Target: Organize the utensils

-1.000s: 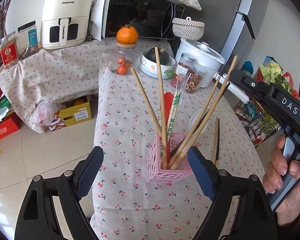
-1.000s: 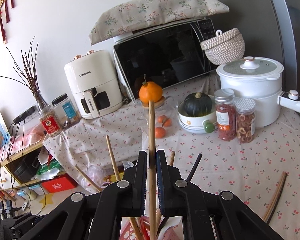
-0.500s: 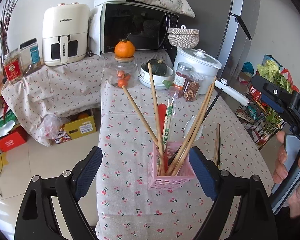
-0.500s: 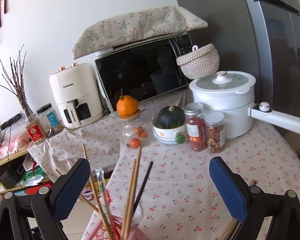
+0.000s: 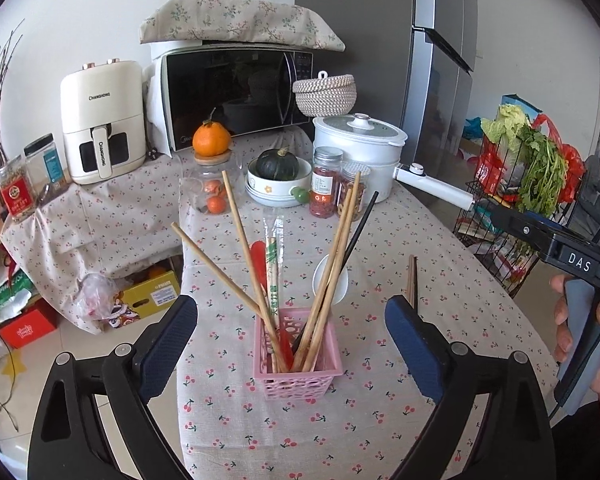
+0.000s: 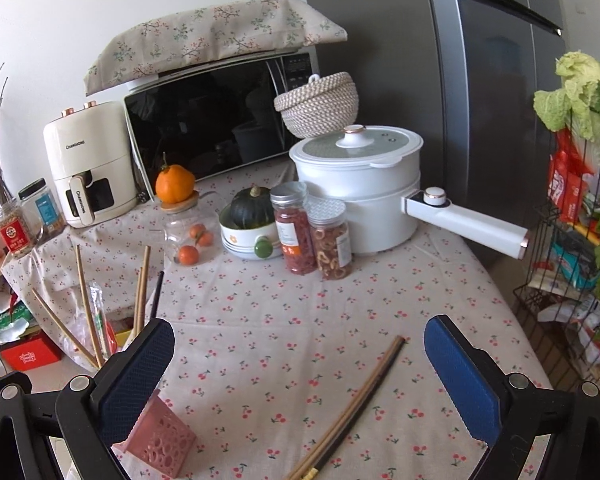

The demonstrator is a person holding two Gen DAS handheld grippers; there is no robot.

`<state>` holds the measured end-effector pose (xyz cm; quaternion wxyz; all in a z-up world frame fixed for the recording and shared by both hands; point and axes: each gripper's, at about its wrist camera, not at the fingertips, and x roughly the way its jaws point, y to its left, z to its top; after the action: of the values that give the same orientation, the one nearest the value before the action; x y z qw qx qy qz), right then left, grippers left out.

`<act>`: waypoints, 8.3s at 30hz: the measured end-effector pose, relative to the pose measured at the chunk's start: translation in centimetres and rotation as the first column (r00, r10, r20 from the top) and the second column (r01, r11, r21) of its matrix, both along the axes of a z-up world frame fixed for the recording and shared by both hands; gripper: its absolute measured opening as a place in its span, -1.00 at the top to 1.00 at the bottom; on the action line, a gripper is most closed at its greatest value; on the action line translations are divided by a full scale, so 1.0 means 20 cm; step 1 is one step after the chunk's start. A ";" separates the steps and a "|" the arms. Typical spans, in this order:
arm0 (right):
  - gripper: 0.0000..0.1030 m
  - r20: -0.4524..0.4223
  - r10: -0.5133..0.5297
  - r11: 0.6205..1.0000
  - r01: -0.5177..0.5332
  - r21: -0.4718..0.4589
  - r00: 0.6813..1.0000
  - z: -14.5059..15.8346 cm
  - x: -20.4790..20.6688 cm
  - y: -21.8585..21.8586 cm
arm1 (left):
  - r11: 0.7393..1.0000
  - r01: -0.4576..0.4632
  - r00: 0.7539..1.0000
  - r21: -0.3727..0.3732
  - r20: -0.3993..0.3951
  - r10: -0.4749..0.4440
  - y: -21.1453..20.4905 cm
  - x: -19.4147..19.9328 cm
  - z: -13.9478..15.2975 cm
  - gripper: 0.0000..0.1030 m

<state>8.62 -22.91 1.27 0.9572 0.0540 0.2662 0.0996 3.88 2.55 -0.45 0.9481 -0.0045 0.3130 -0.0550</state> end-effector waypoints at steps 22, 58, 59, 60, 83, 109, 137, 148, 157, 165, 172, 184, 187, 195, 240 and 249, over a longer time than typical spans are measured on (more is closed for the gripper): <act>-1.00 -0.382 -0.213 0.975 0.224 -0.016 0.899 -0.27 0.14 -0.54 | 0.971 0.238 0.927 -0.007 -0.298 -0.229 -0.81 0.41 -0.20 -0.93; -0.99 -0.540 -0.214 0.972 0.235 -0.031 0.814 -0.50 0.40 -0.73 | 0.977 0.213 0.770 -0.001 -0.615 -0.168 -1.20 1.37 -0.90 0.77; -0.99 -0.542 -0.213 0.972 0.234 -0.031 0.813 -0.50 0.40 -0.73 | 0.977 0.213 0.771 0.000 -0.615 -0.168 -1.20 1.38 -0.90 0.77; -0.99 -0.543 -0.213 0.972 0.233 -0.032 0.812 -0.50 0.40 -0.73 | 0.977 0.215 0.771 0.001 -0.614 -0.169 -1.21 1.38 -0.90 0.77; -1.00 -0.546 -0.189 0.973 0.231 0.008 0.816 -0.49 0.41 -0.64 | 0.940 0.329 0.872 -0.085 -0.356 -0.337 -0.90 0.70 -0.35 0.84; 0.04 -0.637 -0.138 0.990 0.129 -0.061 0.759 -0.89 0.77 -0.12 | 0.930 0.301 0.932 -0.210 -0.141 -0.333 -0.23 0.17 -0.09 0.93; 0.90 -0.253 0.034 0.997 -0.015 0.077 0.967 -0.20 0.13 -0.11 | 0.938 0.295 0.953 -0.180 0.120 -0.277 -0.03 -0.09 0.22 0.93; 0.90 -0.100 0.141 0.981 -0.125 0.147 0.985 0.10 -0.01 -0.03 | 0.955 0.233 0.960 -0.185 0.203 -0.195 0.15 -0.13 0.37 0.93; 0.90 -0.048 0.240 0.947 -0.223 0.230 0.970 0.20 -0.04 0.08 | 0.964 0.199 0.975 -0.178 0.138 -0.176 0.24 -0.07 0.34 0.93; 0.90 -0.028 0.331 0.911 -0.311 0.272 0.943 0.24 -0.02 0.23 | 0.972 0.195 0.980 -0.129 0.064 -0.188 0.25 0.00 0.29 0.93; 0.90 -0.126 0.383 0.901 -0.340 0.270 0.915 0.12 0.08 0.40 | 0.979 0.181 0.981 -0.091 -0.052 -0.186 0.24 0.12 0.16 0.93; 0.88 -0.298 0.387 0.914 -0.322 0.247 0.872 -0.15 0.23 0.55 | 0.981 0.172 0.972 -0.085 -0.148 -0.183 0.21 0.30 -0.01 0.93; 0.76 -0.275 0.393 0.906 -0.319 0.278 0.878 -0.12 0.22 0.54 | 0.984 0.154 0.977 -0.087 -0.132 -0.165 0.21 0.31 -0.02 0.88; 0.17 -0.157 0.289 0.945 -0.255 0.205 0.944 0.04 0.12 0.37 | 0.989 0.054 0.991 -0.136 -0.110 -0.070 0.21 0.22 0.01 -0.46; -0.99 -0.153 -0.065 0.985 0.039 -0.169 0.986 0.00 -0.23 0.12 | 0.988 -0.139 0.989 0.061 -0.045 0.142 -0.11 -0.10 0.00 -0.96; -0.99 -0.167 -0.057 0.984 0.027 -0.176 0.984 -0.02 -0.22 0.13 | 0.988 -0.141 0.989 0.059 -0.042 0.144 -0.11 -0.11 0.01 -0.96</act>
<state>4.17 -20.33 0.81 0.9338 -0.0156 0.3539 0.0507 1.73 0.44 -0.26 0.9419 -0.0018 0.3352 0.0218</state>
